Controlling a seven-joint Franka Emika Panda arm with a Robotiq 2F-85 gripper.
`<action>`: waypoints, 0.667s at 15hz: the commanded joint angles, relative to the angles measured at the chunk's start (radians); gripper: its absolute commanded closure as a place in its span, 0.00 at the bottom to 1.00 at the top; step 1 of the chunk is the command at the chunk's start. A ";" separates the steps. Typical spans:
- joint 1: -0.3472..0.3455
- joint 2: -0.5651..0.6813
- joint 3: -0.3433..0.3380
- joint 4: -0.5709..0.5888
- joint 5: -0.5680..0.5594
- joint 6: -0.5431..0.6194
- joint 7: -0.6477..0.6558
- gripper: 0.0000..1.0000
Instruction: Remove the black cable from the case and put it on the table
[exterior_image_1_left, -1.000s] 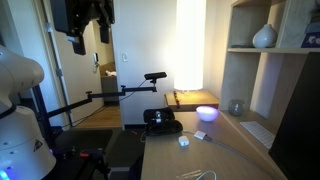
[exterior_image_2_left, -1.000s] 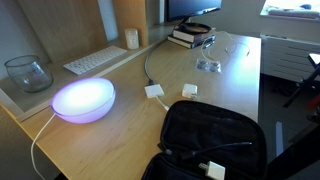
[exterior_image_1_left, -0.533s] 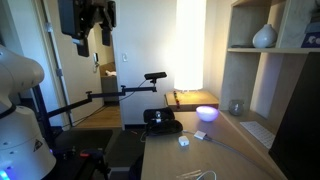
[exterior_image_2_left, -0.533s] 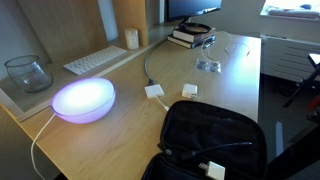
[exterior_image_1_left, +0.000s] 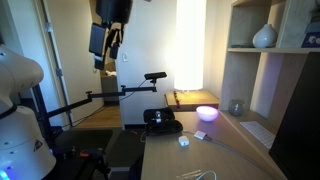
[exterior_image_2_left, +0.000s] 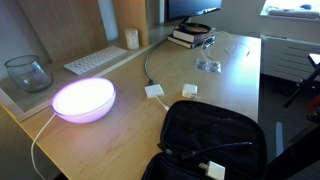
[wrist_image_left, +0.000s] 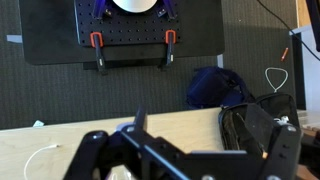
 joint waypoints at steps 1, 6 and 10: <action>0.025 0.077 0.039 0.035 -0.009 -0.018 -0.033 0.00; 0.074 0.143 0.076 0.045 -0.026 -0.011 -0.156 0.00; 0.114 0.183 0.106 0.060 -0.039 -0.018 -0.249 0.00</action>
